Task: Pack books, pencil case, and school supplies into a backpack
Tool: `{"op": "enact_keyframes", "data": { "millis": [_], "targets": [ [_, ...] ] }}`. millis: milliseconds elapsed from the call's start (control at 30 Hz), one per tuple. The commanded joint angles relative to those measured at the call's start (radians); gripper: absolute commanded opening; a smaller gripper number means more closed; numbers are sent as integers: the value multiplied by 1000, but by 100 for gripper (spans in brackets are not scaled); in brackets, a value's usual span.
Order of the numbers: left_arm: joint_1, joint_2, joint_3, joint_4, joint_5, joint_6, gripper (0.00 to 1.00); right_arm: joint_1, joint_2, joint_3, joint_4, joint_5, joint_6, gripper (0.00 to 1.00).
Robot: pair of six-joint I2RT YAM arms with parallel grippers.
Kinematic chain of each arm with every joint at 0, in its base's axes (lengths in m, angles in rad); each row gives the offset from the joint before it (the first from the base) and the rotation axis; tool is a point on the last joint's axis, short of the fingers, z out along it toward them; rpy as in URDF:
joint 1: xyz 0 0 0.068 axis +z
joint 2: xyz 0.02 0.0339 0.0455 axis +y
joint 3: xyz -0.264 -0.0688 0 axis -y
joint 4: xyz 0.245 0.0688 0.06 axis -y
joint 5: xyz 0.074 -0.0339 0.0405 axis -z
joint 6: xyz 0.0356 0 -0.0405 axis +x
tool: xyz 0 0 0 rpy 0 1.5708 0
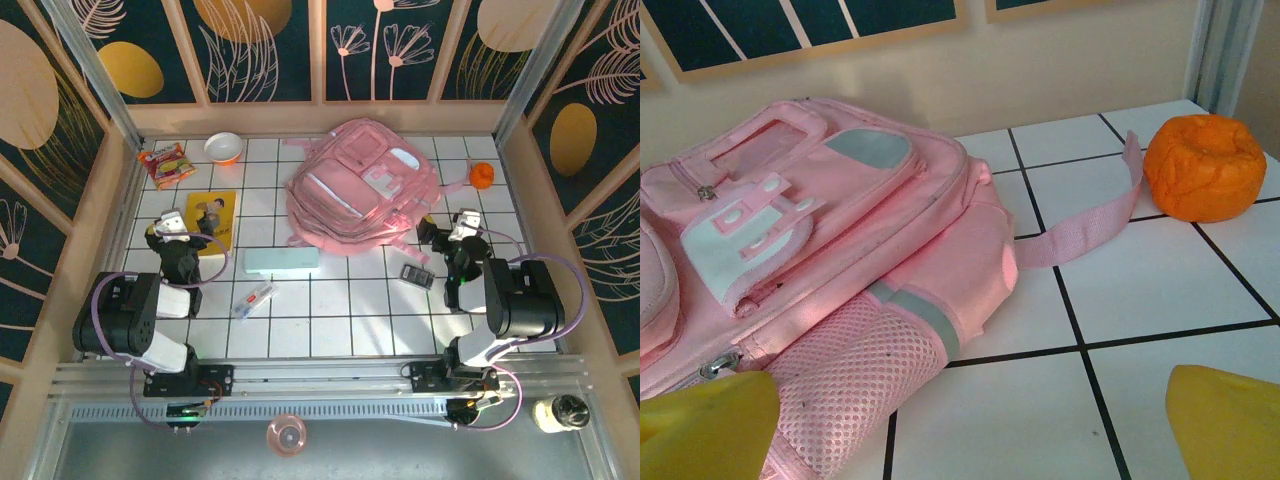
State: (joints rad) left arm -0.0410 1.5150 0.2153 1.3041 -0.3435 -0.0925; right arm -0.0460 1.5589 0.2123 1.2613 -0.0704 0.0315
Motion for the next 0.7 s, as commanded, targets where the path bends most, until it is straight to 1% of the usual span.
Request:
{"op": "enact_keyframes", "data": {
  "millis": [0,433,667],
  "targets": [
    [5,5,1,11,18,-21,99,4,3,12,52,14,-18,99],
    [6,9,6,3,19,-21,99,1,3,15,50,9,-14,99],
    [6,11,11,-1,20,-23,99,-12,5,16,49,-14,-5,99]
  ]
}}
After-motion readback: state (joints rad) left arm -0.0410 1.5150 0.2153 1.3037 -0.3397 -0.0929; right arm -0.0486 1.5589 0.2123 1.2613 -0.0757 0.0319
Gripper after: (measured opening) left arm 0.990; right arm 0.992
